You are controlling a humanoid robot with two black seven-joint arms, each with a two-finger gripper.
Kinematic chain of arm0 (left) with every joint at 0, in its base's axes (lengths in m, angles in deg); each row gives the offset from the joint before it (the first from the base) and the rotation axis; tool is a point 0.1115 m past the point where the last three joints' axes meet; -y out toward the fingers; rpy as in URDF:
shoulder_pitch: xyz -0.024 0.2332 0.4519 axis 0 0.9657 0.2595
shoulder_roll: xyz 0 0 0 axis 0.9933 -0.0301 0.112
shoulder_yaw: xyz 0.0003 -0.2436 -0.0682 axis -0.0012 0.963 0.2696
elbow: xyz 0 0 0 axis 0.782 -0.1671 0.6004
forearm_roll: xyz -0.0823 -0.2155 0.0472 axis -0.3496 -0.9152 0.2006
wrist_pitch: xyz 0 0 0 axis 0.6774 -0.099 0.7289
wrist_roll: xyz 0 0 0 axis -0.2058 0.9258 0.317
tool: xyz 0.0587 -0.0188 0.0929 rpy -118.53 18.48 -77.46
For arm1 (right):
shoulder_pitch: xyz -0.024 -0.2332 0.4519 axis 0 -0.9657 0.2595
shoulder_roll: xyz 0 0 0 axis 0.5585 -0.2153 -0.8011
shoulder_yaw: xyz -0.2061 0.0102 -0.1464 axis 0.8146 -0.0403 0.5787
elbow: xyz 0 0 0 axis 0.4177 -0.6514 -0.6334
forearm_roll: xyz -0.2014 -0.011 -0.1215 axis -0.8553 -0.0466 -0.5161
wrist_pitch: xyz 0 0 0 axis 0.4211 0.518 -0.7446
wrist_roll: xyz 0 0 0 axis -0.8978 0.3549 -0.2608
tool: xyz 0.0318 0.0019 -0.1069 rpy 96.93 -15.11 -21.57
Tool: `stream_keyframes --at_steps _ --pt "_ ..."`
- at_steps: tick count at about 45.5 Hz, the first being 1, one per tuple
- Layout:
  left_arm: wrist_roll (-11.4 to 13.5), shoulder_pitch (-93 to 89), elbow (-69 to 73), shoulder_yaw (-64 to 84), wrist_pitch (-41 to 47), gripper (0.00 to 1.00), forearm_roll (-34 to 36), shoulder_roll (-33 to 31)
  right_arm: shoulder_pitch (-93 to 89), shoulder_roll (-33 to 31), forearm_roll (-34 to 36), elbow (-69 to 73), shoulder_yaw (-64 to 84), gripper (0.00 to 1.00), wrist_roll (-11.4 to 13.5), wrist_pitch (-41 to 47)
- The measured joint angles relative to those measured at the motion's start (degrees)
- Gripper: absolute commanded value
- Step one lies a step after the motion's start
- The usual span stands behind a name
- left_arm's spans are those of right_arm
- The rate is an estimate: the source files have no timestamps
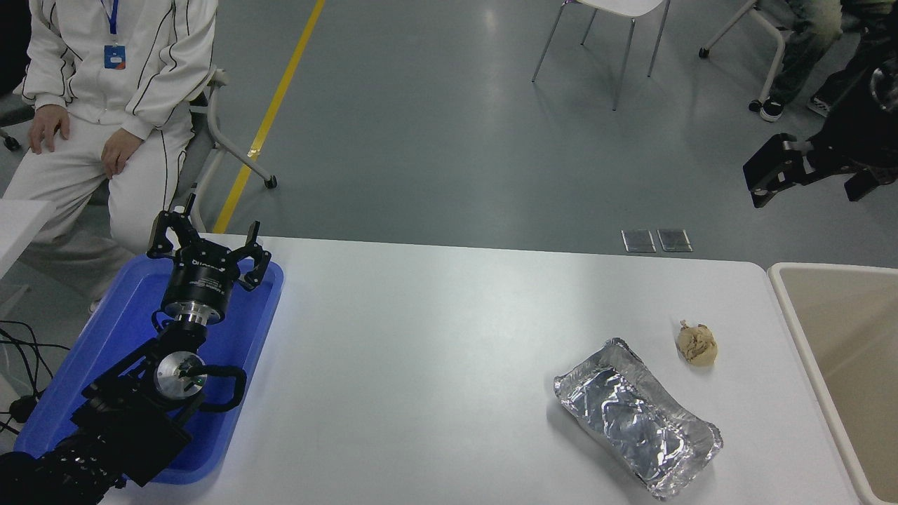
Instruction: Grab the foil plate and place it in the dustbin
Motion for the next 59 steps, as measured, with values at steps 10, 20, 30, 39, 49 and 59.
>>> stream_keyframes --at_steps 10,20,30,39,49,59 --pt "-0.03 0.0 0.0 0.0 0.0 1.0 0.0 0.01 0.01 0.0 0.0 0.0 -0.05 1.0 0.01 0.0" --pt "0.05 0.0 0.04 0.05 0.0 1.0 0.0 0.01 -0.14 0.05 0.0 0.0 -0.14 1.0 0.01 0.0" --pt "0.05 0.0 0.06 0.06 0.0 1.0 0.0 0.01 -0.04 0.06 0.0 0.0 -0.16 1.0 0.01 0.0" --pt "0.05 0.0 0.06 0.07 0.0 1.0 0.0 0.01 -0.31 0.19 0.0 0.0 -0.21 1.0 0.01 0.0" --pt "0.04 0.0 0.07 0.07 0.0 1.0 0.0 0.01 -0.63 0.29 0.0 0.0 -0.23 1.0 0.01 0.0" --pt "0.02 0.0 0.06 0.07 0.0 1.0 0.0 0.01 -1.04 0.31 0.0 0.0 -0.22 1.0 0.01 0.0"
